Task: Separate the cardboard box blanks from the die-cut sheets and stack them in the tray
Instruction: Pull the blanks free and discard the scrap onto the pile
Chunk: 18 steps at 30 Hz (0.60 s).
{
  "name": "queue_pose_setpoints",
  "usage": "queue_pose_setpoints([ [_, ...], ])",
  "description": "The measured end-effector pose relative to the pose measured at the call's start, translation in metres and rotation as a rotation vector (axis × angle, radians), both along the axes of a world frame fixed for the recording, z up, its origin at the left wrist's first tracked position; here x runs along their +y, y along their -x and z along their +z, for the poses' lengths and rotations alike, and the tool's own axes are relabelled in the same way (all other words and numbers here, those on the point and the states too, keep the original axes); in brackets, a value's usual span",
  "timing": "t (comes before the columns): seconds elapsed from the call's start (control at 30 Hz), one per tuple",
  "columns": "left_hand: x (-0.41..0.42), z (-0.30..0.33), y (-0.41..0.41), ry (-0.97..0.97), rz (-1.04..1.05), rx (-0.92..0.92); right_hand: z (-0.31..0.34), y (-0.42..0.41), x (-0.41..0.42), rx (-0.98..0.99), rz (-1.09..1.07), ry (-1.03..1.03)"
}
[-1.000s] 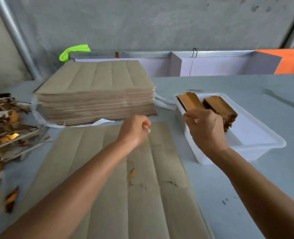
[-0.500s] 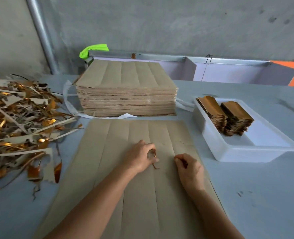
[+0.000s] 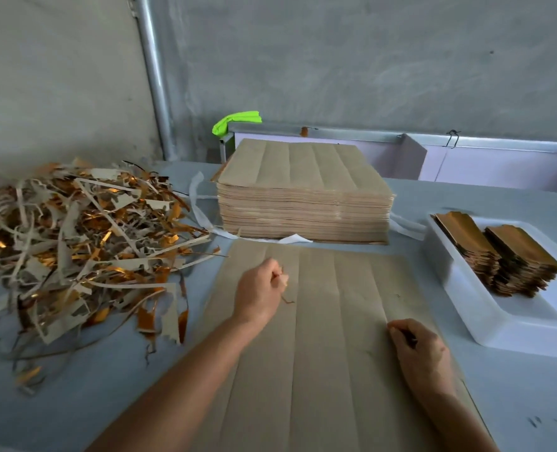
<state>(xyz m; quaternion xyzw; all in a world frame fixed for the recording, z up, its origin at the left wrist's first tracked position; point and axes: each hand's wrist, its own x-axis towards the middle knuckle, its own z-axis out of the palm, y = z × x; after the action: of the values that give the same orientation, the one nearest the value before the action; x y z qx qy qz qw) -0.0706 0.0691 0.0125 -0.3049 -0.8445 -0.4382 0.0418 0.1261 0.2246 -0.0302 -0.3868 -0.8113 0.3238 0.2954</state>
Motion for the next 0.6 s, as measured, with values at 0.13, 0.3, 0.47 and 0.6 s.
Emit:
queue_pose_setpoints([
  [0.13, -0.049, 0.030, 0.057, 0.083, 0.212, 0.091, 0.002, 0.001, -0.001, -0.003, 0.001, 0.009],
  [0.3, -0.109, 0.064, 0.112, 0.124, 0.422, 0.227, 0.003, 0.001, -0.001, -0.016, 0.000, 0.002],
  [0.47, -0.164, 0.090, 0.153, 0.435, 0.661, 0.346, 0.003, 0.001, -0.002, -0.015, -0.017, 0.005],
  [0.6, -0.171, 0.101, 0.163, 0.863, 0.726, 0.121, 0.006, 0.002, -0.002, -0.014, 0.000, 0.020],
])
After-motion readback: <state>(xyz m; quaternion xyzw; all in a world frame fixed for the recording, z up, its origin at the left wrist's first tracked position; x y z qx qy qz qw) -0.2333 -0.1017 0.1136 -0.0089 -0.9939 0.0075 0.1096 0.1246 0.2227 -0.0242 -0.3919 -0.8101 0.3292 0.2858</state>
